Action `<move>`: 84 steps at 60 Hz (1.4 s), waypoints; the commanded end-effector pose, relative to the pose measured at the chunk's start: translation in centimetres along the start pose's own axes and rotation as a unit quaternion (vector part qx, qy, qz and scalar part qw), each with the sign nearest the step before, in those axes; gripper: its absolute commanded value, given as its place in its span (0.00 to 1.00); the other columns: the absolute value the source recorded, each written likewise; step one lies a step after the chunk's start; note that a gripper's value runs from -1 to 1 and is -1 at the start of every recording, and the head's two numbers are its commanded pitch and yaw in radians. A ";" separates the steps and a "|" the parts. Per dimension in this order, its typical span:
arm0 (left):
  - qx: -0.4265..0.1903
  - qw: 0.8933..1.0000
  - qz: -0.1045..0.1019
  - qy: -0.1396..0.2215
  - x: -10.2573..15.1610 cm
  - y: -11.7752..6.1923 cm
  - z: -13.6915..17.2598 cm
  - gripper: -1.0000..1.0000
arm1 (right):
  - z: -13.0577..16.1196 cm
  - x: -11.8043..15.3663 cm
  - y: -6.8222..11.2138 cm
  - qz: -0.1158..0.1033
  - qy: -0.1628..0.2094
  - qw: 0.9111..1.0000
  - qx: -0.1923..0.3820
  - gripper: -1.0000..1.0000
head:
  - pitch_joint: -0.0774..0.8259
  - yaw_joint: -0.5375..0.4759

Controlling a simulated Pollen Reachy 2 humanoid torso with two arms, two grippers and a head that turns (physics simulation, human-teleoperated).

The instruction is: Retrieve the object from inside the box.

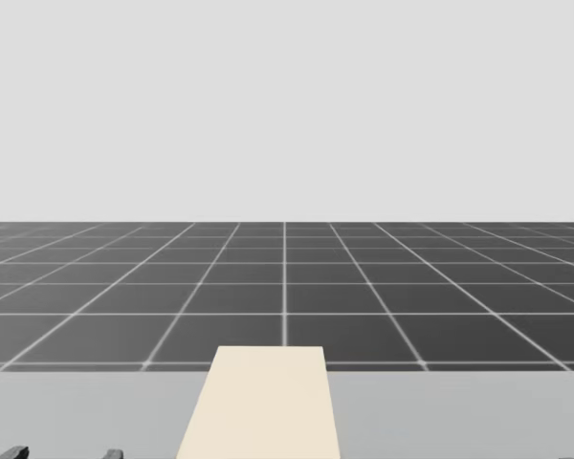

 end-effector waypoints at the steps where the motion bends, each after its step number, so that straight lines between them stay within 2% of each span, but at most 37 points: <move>1: -0.001 1.000 -0.001 0.000 0.0 0.0 0.0 0.00 | 0.2 0.0 0.0 -0.003 0.009 1.000 -0.004 0.00 | 0.08 0.52; 7: -0.002 1.000 0.000 0.002 -0.1 -0.1 0.0 0.00 | 0.1 0.0 0.1 -0.003 0.008 1.000 0.000 0.00 | 0.08 0.52; 15: -0.030 0.999 -0.004 0.037 -0.8 -0.5 -0.1 0.00 | 0.0 -0.5 0.2 -0.008 0.033 0.999 0.014 0.00 | 0.08 0.52; 22: -0.093 0.993 -0.018 0.075 -1.6 -1.4 0.2 0.00 | 0.3 -1.0 0.8 -0.013 0.061 0.996 0.057 0.00 | 0.08 0.52; 25: -0.124 0.989 -0.027 0.076 -1.7 -2.0 0.6 0.00 | 0.5 -1.1 1.1 -0.017 0.061 0.995 0.081 0.00 | 0.08 0.52; 30: -0.174 0.982 -0.023 0.075 -1.6 -2.8 1.3 0.00 | 0.8 -1.0 1.4 -0.021 0.061 0.991 0.115 0.00 | 0.08 0.52; 31: -0.198 0.977 -0.023 0.073 -1.5 -3.0 1.6 0.00 | 0.9 -1.0 1.6 -0.028 0.060 0.989 0.129 0.00 | 0.08 0.52; 34: -0.218 0.973 -0.026 0.070 -1.4 -3.3 1.9 0.00 | 1.1 -0.9 1.9 -0.029 0.058 0.987 0.144 0.00 | 0.08 0.52; 37: -0.261 0.963 -0.027 0.065 -1.3 -3.8 2.6 0.00 | 1.4 -0.8 2.5 -0.044 0.055 0.982 0.178 0.00 | 0.08 0.52; 40: -0.283 0.957 -0.031 0.060 -1.2 -4.2 3.1 0.00 | 1.6 -0.7 2.9 -0.046 0.048 0.978 0.197 0.00 | 0.08 0.52; 43: -0.313 0.948 -0.034 0.056 -1.0 -4.5 3.6 0.00 | 1.9 -0.5 3.3 -0.046 0.038 0.974 0.217 0.00 | 0.08 0.52; 53: -0.416 0.907 -0.060 0.042 -0.6 -5.4 5.8 0.00 | 3.0 0.3 4.5 -0.037 -0.007 0.960 0.277 0.00 | 0.08 0.52; 55: -0.425 0.902 -0.059 0.040 -0.5 -5.5 6.0 0.00 | 3.1 0.4 4.6 -0.036 -0.010 0.959 0.280 0.00 | 0.08 0.52; 56: -0.441 0.895 -0.056 0.039 -0.3 -5.6 6.3 0.00 | 3.2 0.4 4.7 -0.035 -0.013 0.957 0.287 0.00 | 0.08 0.52; 59: -0.455 0.888 -0.054 0.038 -0.2 -5.7 6.6 0.00 | 3.2 0.4 4.7 -0.034 -0.017 0.956 0.290 0.00 | 0.08 0.52; 63: -0.476 0.878 -0.042 0.036 0.1 -5.6 6.8 0.00 | 3.3 0.4 4.8 -0.032 -0.020 0.956 0.291 0.00 | 0.08 0.51; 74: -0.503 0.862 -0.037 0.049 0.3 -5.7 6.0 0.00 | 3.2 0.4 4.7 -0.030 -0.022 0.956 0.291 0.00 | 0.08 0.51; 78: -0.514 0.855 -0.022 0.056 0.1 -5.9 5.4 0.00 | 3.2 0.4 4.7 -0.028 -0.023 0.956 0.292 0.00 | 0.08 0.51; 84: -0.529 0.846 -0.034 0.051 0.0 -6.5 4.0 0.00 | 3.3 0.4 4.7 -0.026 -0.025 0.955 0.295 0.00 | 0.08 0.51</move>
